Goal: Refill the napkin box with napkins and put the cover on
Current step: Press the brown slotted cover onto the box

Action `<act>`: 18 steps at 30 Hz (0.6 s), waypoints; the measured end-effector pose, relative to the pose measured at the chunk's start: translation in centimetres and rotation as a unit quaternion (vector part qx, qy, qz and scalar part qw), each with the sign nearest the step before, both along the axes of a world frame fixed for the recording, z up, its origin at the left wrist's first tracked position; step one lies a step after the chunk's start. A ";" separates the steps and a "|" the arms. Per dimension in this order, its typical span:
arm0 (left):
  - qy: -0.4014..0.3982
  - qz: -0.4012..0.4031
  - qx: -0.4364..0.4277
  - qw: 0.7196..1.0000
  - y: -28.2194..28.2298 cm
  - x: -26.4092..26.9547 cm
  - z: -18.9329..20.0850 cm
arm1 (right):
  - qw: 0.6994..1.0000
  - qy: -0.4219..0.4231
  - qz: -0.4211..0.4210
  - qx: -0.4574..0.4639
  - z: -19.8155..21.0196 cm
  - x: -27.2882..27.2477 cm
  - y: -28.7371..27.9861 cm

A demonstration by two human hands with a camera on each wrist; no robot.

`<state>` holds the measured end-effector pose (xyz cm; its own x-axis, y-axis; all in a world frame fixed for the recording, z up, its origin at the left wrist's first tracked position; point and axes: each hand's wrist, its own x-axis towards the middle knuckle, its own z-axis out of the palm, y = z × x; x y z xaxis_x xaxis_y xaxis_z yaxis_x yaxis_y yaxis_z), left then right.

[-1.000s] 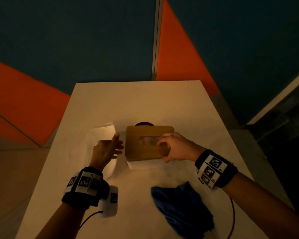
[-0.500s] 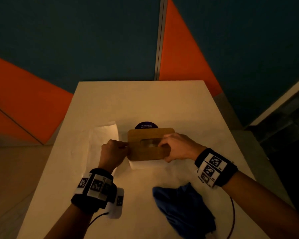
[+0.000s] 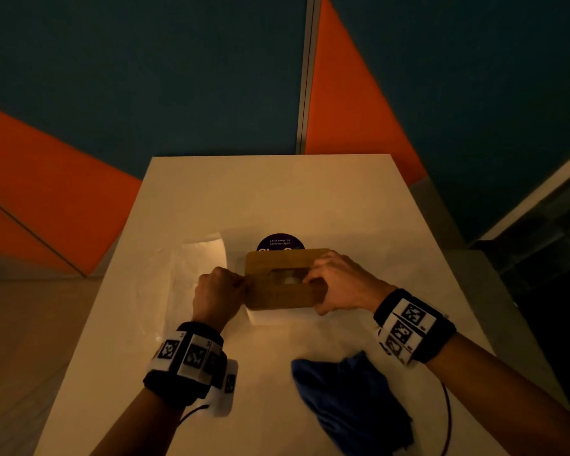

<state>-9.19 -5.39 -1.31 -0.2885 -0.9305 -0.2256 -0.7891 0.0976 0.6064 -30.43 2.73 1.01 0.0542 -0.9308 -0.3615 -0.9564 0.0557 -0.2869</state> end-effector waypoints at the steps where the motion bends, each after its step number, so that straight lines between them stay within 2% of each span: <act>1: -0.006 -0.001 -0.002 1.000 0.0 0.0 -0.1 | 1.000 -0.006 -0.005 0.002 -0.1 0.0 0.0; 8: -0.021 -0.012 -0.008 1.000 -0.2 -0.3 0.3 | 0.997 -0.056 -0.043 0.008 -0.5 -0.1 0.6; 11: -0.005 -0.038 0.017 0.999 0.5 -0.1 0.7 | 0.991 -0.107 -0.075 -0.017 -0.6 -0.5 1.1; 13: -0.018 -0.112 0.023 0.993 1.0 0.1 1.2 | 0.975 -0.146 -0.169 -0.004 -0.8 -1.4 1.1; 15: -0.019 -0.170 -0.005 0.985 1.5 0.3 1.2 | 0.943 -0.184 -0.276 0.019 -1.3 -2.0 1.6; 16: -0.013 -0.179 -0.020 0.983 1.9 0.5 1.0 | 0.926 -0.221 -0.304 0.026 -1.8 -2.1 2.0; 18: 0.000 -0.187 -0.065 0.980 2.5 1.0 0.4 | 0.907 -0.296 -0.299 0.022 -2.5 -1.7 3.2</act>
